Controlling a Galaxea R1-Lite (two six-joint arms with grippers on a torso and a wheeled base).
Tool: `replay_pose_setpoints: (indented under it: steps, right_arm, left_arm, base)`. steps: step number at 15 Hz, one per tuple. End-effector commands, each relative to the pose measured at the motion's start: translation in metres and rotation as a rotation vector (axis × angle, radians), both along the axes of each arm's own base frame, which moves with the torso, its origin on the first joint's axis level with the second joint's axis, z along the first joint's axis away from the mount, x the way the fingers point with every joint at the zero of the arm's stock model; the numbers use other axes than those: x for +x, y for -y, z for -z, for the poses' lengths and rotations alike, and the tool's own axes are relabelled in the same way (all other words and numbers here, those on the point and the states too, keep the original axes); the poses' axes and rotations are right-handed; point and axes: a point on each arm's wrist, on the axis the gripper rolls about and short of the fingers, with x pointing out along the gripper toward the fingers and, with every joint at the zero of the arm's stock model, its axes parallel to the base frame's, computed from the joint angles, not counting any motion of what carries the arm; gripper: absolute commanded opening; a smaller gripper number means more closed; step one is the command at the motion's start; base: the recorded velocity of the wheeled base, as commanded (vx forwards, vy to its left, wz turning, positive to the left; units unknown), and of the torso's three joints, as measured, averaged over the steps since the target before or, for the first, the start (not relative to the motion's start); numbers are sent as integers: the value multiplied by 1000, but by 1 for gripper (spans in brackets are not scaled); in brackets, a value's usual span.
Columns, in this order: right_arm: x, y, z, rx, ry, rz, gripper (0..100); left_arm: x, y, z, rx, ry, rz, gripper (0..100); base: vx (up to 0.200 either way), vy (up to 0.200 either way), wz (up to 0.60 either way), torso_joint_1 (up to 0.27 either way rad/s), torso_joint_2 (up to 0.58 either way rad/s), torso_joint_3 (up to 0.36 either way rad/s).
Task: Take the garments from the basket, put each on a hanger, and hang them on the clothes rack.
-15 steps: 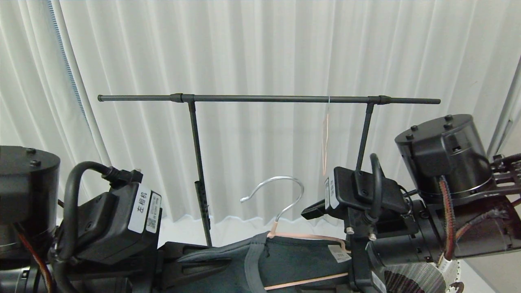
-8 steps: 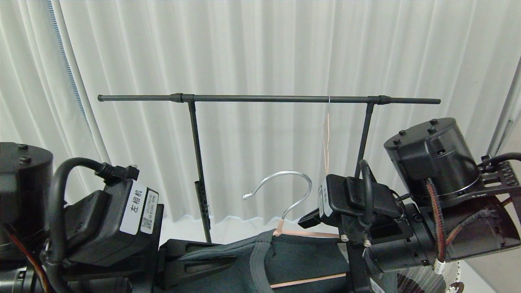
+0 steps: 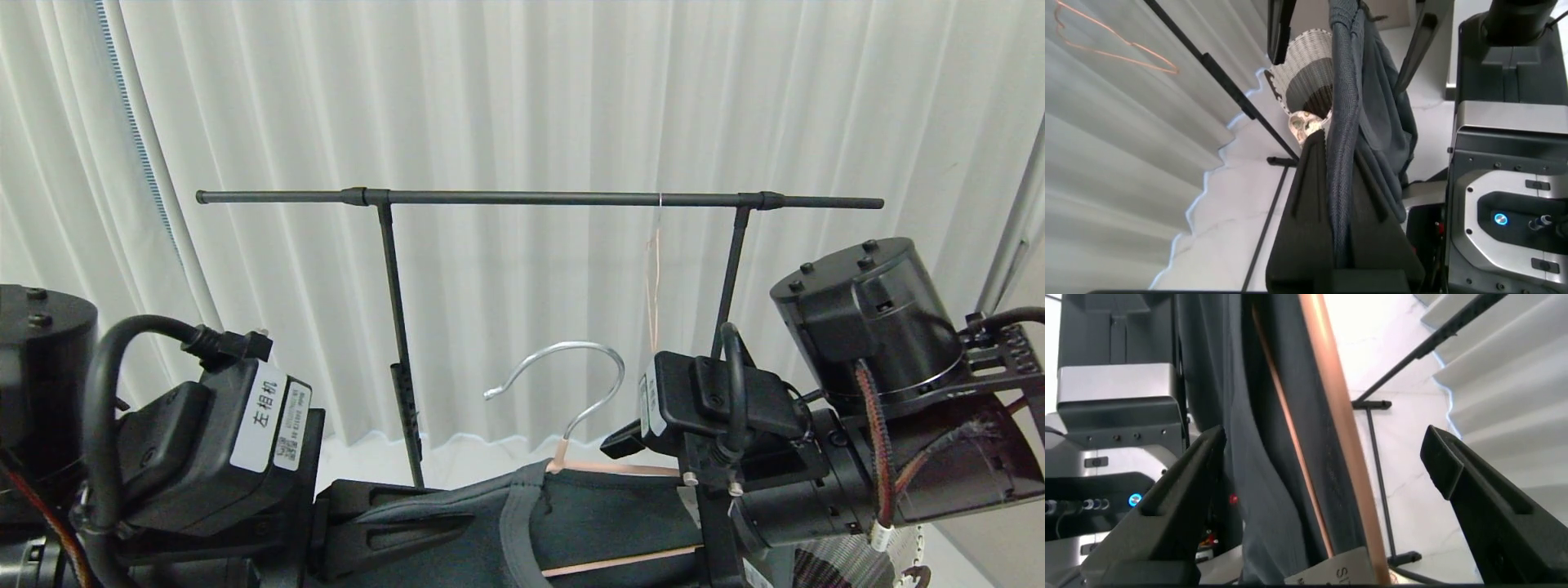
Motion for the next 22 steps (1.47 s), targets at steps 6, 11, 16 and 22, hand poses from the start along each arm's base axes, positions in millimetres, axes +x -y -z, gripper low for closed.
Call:
replay_pose_setpoints:
  steps: [6,11,16,22]
  right_arm:
    - [-2,3,-1,-4,1,4,0]
    - [-1,3,-1,-12,12,21,0]
    - [4,10,-6,-16,136,-27,0]
    - [6,29,-25,16,367,-79,0]
  left_arm:
    - [0,0,0,-1,2,0,0]
    - [0,0,0,-1,1,1,0]
    - [-1,1,0,5,6,-5,0]
    - [2,0,2,34,12,-95,100]
  base:
    - [0,0,0,0,0,0]
    - [0,0,0,0,0,0]
    - [0,0,0,0,0,0]
    - [0,0,0,0,0,0]
